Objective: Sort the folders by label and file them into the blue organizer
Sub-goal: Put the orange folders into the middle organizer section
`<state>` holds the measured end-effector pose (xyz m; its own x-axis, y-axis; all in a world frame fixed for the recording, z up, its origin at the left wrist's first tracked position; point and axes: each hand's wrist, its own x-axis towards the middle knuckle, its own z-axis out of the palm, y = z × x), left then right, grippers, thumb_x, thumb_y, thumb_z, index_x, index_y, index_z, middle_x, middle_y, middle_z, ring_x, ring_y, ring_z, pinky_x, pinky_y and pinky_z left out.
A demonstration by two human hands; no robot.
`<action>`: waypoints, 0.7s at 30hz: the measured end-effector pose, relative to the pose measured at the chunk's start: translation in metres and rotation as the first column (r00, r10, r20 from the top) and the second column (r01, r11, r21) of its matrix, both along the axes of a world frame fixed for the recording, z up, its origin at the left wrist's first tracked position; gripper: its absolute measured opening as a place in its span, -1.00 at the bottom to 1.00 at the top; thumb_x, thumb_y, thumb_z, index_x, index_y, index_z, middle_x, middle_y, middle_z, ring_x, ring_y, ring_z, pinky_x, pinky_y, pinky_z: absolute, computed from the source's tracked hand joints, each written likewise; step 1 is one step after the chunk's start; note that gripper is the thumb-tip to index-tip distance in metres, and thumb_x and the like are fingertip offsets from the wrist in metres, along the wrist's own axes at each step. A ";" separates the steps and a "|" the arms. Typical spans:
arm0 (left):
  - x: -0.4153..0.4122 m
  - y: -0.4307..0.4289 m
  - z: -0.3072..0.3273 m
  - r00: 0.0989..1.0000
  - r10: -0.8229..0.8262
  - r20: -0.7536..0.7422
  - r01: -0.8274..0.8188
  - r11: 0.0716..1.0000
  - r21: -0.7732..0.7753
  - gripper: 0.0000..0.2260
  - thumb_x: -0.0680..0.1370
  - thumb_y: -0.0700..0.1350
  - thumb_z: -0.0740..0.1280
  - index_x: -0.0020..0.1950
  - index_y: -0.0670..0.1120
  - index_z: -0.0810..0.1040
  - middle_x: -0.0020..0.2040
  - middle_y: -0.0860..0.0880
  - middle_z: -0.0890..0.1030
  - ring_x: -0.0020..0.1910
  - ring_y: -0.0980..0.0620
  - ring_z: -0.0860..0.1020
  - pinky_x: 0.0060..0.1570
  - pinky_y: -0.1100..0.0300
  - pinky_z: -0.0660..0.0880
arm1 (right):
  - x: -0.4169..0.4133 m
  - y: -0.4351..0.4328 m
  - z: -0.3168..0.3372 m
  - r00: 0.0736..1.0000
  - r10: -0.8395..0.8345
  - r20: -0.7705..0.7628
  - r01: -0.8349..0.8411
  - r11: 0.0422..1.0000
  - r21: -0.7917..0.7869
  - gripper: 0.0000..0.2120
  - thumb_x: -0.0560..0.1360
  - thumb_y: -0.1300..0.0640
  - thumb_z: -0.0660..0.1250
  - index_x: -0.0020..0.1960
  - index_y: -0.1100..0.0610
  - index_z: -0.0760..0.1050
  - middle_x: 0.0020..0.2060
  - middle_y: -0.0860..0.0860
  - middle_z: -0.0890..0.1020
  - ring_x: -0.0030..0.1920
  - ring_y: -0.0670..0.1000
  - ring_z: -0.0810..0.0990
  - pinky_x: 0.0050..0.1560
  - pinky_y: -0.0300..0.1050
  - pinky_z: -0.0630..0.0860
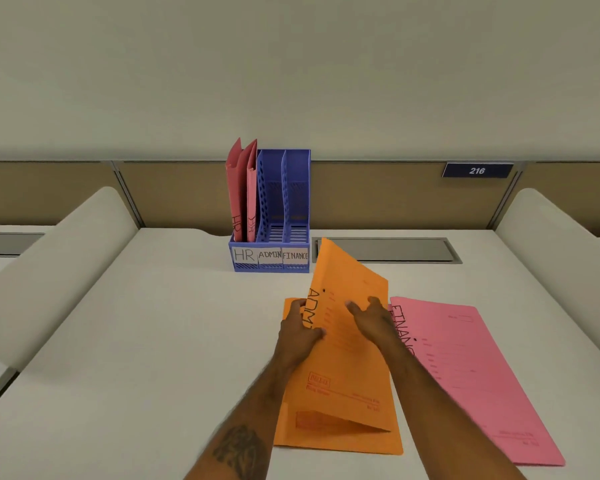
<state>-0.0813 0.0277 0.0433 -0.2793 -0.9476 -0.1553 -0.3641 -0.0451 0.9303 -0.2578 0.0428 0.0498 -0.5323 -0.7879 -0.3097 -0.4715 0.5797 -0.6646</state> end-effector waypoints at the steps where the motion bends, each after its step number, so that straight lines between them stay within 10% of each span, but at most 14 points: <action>1: -0.003 -0.002 0.008 1.000 0.006 -0.010 -0.006 1.000 -0.022 -0.44 0.48 -0.16 0.46 0.39 0.03 0.29 0.20 -0.02 0.59 0.12 -0.04 0.60 0.10 -0.01 0.58 | 0.001 -0.011 0.018 1.000 0.017 0.006 -0.016 0.998 -0.054 -0.28 0.53 -0.29 0.20 0.52 0.11 0.16 0.45 0.16 0.35 0.39 0.23 0.37 0.25 0.09 0.42; 9: -0.027 -0.011 0.064 0.988 0.148 0.031 -0.125 0.914 -0.387 -0.61 0.55 -0.21 0.35 0.26 0.09 0.29 0.04 0.12 0.58 -0.18 0.18 0.60 -0.18 0.19 0.60 | 0.021 -0.068 0.162 0.985 0.088 -0.147 -0.135 0.926 -0.353 -0.06 0.37 -0.49 0.18 0.55 -0.07 -0.08 0.38 0.17 0.44 0.22 0.25 0.53 0.04 0.15 0.49; 16: -0.023 -0.012 0.083 0.960 0.273 0.057 -0.180 0.762 -0.622 -0.66 0.58 -0.18 0.34 0.32 -0.03 0.37 0.13 -0.01 0.60 -0.02 0.00 0.62 -0.09 0.09 0.61 | 0.028 -0.081 0.231 0.933 0.036 -0.357 -0.217 0.849 -0.481 -0.52 0.45 -0.09 0.29 0.29 0.06 0.27 -0.14 0.07 0.59 -0.18 0.14 0.63 -0.16 0.10 0.64; 21: -0.020 -0.018 0.089 0.959 0.283 0.009 -0.197 0.690 -0.696 -0.66 0.57 -0.14 0.37 0.33 -0.07 0.40 0.15 -0.05 0.60 0.00 0.04 0.61 -0.17 0.29 0.51 | 0.048 -0.091 0.248 0.922 -0.008 -0.387 -0.210 0.830 -0.518 -0.62 0.46 0.09 0.28 0.24 0.13 0.33 -0.09 0.10 0.56 -0.16 0.13 0.57 -0.26 -0.04 0.55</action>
<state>-0.1015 0.0099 0.1323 -0.0498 -0.8365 0.5457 -0.5295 0.4854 0.6957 -0.2101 -0.0477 0.2982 -0.4264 -0.8221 0.3772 -0.7723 0.1138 -0.6250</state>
